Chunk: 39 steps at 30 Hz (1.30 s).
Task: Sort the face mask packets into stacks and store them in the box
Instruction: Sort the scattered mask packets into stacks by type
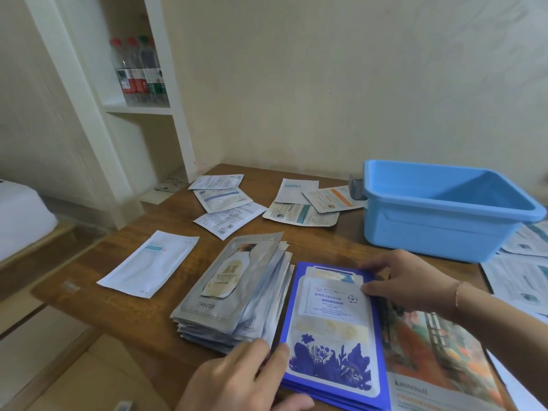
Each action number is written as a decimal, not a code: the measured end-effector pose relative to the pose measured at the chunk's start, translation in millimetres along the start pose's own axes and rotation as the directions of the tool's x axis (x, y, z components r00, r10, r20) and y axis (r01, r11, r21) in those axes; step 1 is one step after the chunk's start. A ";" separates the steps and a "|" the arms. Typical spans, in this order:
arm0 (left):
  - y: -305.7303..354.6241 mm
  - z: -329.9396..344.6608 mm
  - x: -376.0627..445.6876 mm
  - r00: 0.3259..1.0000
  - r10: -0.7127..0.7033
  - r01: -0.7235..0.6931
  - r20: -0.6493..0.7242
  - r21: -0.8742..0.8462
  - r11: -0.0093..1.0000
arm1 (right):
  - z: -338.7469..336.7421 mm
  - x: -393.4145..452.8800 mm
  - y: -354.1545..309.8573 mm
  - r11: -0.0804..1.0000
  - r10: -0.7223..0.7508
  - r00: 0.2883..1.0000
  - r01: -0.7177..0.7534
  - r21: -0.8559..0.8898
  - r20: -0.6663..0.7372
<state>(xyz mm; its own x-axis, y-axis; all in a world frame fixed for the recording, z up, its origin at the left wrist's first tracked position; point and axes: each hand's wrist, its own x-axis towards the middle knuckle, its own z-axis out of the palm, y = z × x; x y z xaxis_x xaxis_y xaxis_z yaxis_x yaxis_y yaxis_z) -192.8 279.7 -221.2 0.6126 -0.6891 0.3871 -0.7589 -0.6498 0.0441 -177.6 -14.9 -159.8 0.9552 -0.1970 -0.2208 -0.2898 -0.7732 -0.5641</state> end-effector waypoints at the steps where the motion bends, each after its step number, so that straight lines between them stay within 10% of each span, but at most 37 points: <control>1: -0.4 -3.8 -2.1 0.999 -0.045 0.045 0.008 0.010 0.999 | -1.0 -0.1 -2.4 1.000 0.010 1.000 -0.010 -0.004 -0.003; 8: -32.0 -31.6 -0.9 0.869 -0.052 -0.103 -0.492 -0.283 0.954 | 0.0 4.5 -44.0 0.911 -0.253 0.929 0.134 -0.391 -0.269; 11: -51.4 -32.1 7.5 0.856 -0.211 -0.003 -0.472 -0.413 0.911 | 13.7 24.2 -71.7 0.855 -0.407 0.876 0.266 -0.446 -0.259; 21: -64.1 -31.9 52.0 0.891 -0.229 -0.036 -0.392 -0.565 0.824 | 26.7 114.0 -73.6 0.410 -0.348 0.929 0.030 -0.912 -0.126; 26: -71.7 -41.6 79.7 0.931 -0.288 0.053 -0.225 -0.697 0.715 | 25.0 117.1 -70.7 0.423 -0.352 0.931 0.066 -0.904 -0.097; 29: -85.8 -38.3 102.8 0.927 -0.370 0.203 -0.057 -0.754 0.625 | 25.4 102.6 -70.8 0.447 -0.560 0.817 0.158 -0.881 -0.137; 35: -129.4 -18.7 178.2 0.723 -0.455 0.674 0.520 -0.677 0.296 | 25.0 68.4 -69.1 0.453 -0.751 0.621 0.235 -0.860 -0.226; 39: -121.2 -2.0 212.0 0.680 -0.379 0.717 0.627 -0.677 0.168 | 28.4 63.0 -66.3 0.458 -0.750 0.620 0.237 -0.857 -0.229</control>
<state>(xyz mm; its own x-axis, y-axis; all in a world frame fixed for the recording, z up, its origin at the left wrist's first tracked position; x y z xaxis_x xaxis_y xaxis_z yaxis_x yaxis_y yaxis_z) 28.7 213.0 -142.6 0.8433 -0.4236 -0.3308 0.1622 -0.3862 0.9081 -99.9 41.1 -158.9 0.8235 0.3198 0.4685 0.1451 -0.9172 0.3711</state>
